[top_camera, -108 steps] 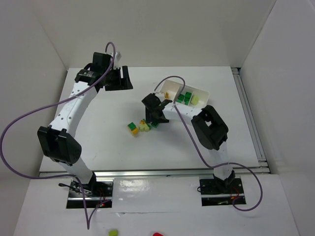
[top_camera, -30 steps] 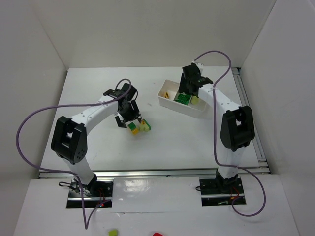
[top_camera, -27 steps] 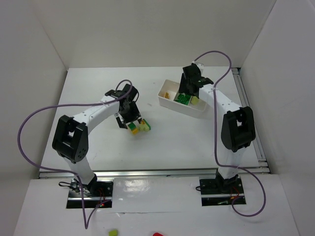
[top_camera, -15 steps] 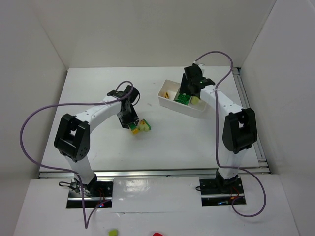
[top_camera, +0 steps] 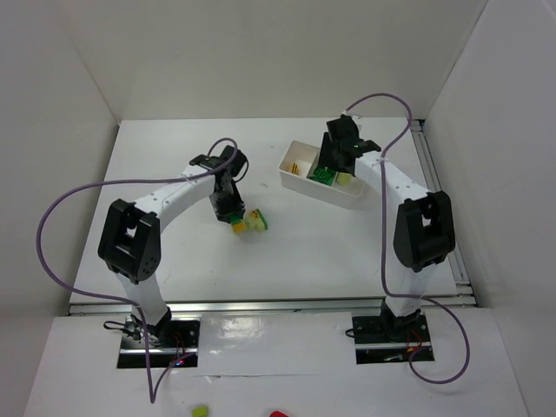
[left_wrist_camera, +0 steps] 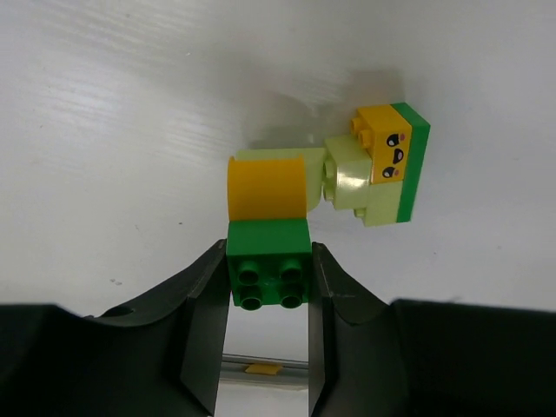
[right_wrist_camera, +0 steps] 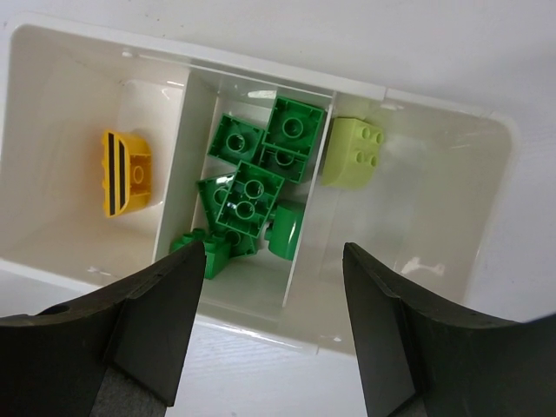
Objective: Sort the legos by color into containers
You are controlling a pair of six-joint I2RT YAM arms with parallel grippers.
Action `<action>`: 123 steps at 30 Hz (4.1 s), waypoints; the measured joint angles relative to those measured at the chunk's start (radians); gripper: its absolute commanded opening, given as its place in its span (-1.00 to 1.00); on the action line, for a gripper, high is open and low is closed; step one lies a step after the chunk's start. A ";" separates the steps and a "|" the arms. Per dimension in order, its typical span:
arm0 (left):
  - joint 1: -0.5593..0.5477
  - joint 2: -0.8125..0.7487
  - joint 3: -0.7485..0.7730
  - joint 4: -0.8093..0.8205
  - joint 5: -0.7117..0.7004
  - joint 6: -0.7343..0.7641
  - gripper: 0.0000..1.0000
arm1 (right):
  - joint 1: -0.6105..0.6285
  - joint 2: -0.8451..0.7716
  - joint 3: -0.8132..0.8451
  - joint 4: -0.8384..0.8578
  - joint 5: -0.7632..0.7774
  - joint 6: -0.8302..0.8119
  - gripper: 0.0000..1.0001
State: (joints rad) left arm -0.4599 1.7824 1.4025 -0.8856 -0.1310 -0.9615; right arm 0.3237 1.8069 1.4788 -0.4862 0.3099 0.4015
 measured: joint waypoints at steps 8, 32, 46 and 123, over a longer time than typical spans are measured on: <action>0.035 -0.032 0.215 0.050 0.251 0.282 -1.00 | -0.048 -0.062 -0.002 -0.002 -0.294 -0.066 0.43; 0.220 -0.071 0.075 0.608 1.185 0.378 -1.00 | -0.090 -0.245 -0.131 0.213 -1.120 -0.048 0.56; 0.268 0.010 0.089 0.722 1.278 0.116 -1.00 | 0.013 -0.348 -0.174 0.205 -0.916 -0.198 0.46; 0.390 0.145 0.196 0.482 1.366 0.228 -1.00 | 0.054 -0.521 -0.670 0.821 -0.812 -0.649 -0.81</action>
State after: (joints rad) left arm -0.0700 1.9274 1.5990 -0.4038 1.2346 -0.7334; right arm 0.3779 1.2854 0.8089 0.3351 -0.5022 -0.2470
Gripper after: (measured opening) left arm 0.447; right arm 0.450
